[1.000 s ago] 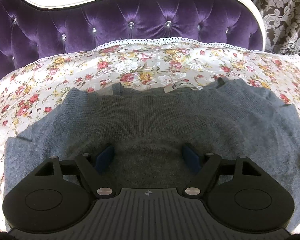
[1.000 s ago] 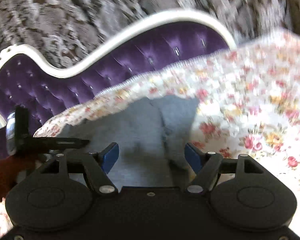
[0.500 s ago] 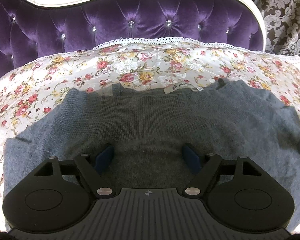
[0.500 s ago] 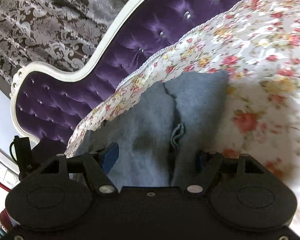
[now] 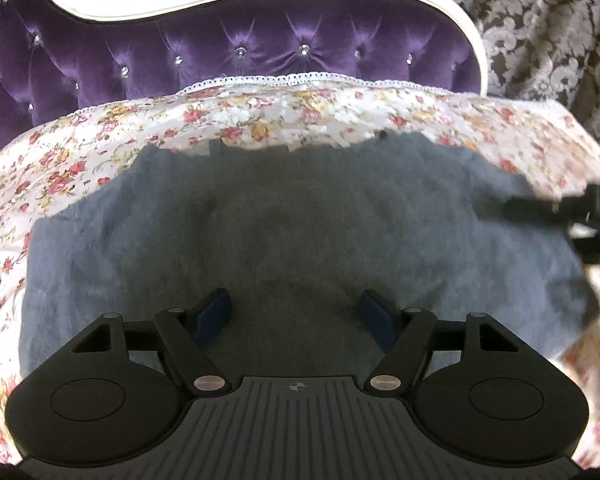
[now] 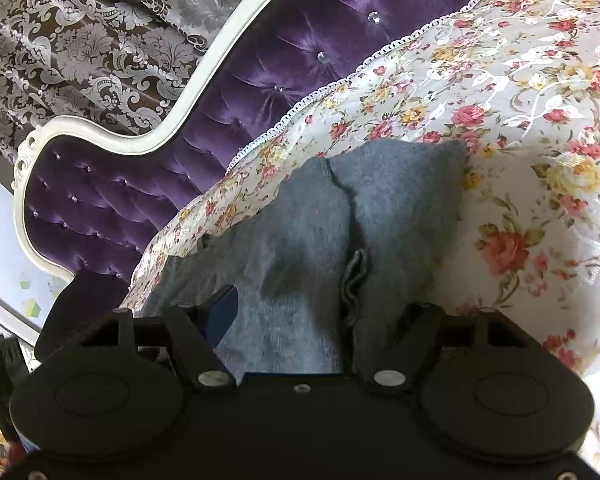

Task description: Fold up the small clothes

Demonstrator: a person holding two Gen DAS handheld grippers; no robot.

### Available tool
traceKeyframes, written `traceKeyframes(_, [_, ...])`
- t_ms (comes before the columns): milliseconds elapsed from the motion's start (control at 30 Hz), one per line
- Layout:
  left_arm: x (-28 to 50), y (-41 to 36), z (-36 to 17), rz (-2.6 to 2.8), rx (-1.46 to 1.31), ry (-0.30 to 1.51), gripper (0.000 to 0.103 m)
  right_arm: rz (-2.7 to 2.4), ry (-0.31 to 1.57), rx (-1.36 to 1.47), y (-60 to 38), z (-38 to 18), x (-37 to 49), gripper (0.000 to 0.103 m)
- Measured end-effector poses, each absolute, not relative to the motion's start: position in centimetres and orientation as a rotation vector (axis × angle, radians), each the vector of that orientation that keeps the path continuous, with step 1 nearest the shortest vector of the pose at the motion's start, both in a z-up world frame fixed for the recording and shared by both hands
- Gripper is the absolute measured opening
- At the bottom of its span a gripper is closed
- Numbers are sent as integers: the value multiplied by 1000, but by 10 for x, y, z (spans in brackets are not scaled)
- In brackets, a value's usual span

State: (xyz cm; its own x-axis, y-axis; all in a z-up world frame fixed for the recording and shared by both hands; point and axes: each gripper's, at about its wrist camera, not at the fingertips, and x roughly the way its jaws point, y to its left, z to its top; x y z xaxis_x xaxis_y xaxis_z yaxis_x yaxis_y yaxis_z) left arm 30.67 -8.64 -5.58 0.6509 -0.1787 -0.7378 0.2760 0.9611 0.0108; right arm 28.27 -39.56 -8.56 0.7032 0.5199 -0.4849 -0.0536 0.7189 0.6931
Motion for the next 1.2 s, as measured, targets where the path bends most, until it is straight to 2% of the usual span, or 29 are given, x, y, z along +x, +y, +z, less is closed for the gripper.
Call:
traceKeyframes(100, [312, -86, -56, -261, 127, 822, 71, 338, 742, 689, -393, -82, 282, 72])
traceKeyframes(167, [312, -80, -49, -261, 82, 827, 70, 322, 764, 650, -390, -79, 284, 56])
traceKeyframes(200, [307, -77, -45, -258, 70, 817, 70, 318, 776, 629, -388, -77, 285, 43])
traceKeyframes(233, [302, -73, -41, -254, 63, 801, 70, 310, 781, 609, -386, -76, 286, 35])
traceKeyframes(300, [285, -65, -35, -250, 49, 765, 70, 291, 775, 575, -383, -71, 286, 31])
traceKeyframes(500, [235, -25, -26, -202, 0, 709, 71, 246, 738, 506, -361, -36, 285, 29])
traceKeyframes(800, [215, 38, -31, -87, -69, 773, 71, 390, 707, 378, -259, 30, 308, 28])
traceKeyframes(967, [204, 68, -26, -60, -100, 752, 71, 476, 736, 326, -186, 29, 326, 28])
traceKeyframes(1200, [197, 97, -33, -30, -149, 771, 71, 480, 849, 184, -101, -13, 345, 28])
